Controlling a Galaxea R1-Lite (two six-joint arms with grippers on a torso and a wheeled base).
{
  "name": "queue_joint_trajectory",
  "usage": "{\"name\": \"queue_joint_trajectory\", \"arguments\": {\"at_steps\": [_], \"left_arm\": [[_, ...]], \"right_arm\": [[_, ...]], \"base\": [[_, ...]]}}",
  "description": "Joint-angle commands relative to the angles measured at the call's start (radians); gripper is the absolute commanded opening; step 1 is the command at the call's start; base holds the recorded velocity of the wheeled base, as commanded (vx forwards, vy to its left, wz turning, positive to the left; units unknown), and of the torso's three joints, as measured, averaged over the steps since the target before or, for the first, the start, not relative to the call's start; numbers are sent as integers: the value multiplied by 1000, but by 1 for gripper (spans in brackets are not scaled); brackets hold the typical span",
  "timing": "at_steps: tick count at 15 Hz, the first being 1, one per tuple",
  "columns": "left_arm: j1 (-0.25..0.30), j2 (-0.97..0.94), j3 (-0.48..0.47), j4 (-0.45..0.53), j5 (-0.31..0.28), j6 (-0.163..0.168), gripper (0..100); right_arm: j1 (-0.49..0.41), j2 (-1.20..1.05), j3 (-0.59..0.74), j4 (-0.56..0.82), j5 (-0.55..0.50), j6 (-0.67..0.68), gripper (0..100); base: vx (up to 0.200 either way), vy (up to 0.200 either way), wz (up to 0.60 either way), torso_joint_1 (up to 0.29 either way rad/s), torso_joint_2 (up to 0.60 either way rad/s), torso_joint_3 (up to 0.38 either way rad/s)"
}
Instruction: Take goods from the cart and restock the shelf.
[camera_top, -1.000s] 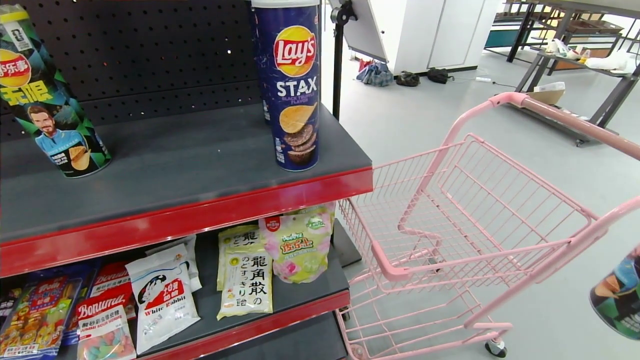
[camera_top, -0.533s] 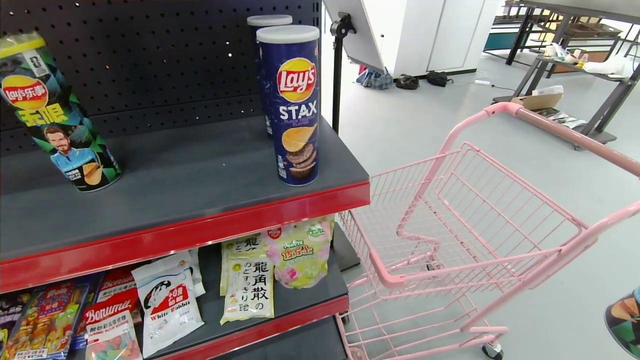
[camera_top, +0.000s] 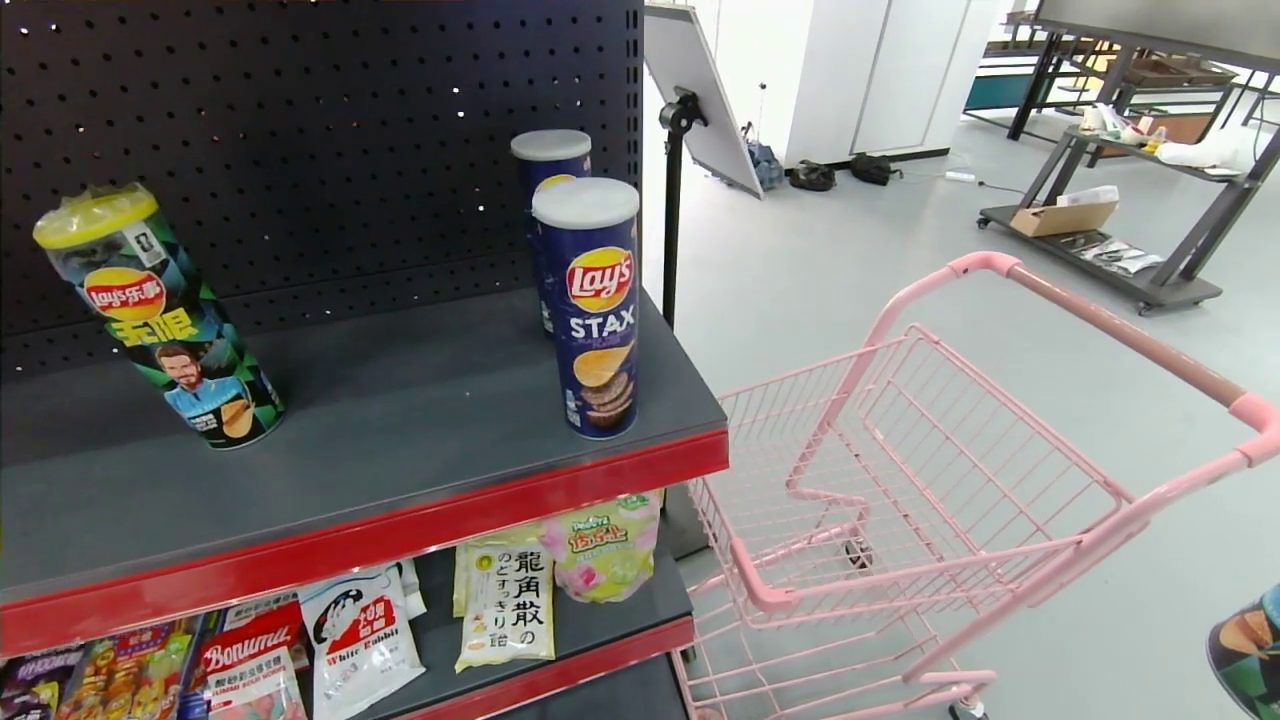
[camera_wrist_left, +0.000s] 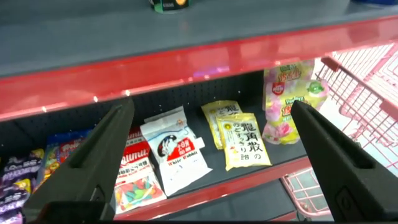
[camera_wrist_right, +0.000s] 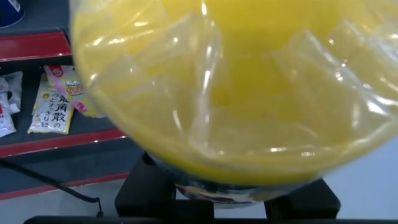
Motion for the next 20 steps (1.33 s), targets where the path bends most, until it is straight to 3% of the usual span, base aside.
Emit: {"name": "queue_joint_trajectory", "arguments": {"at_steps": [1,13,20], "left_arm": [[-1,1,0,0,0,0,100],[1,1,0,0,0,0,100],[1,1,0,0,0,0,100]], "right_arm": [[0,6,1,1,1,0,0],[-1,29,-4,-12,-6,-31,0],[2,4,28,-13,-30,-32,0]], "base": [[0,0,0,183,-481,-290],[0,0,0,150,-358,-210],[0,0,600,11,-13,-9]]}}
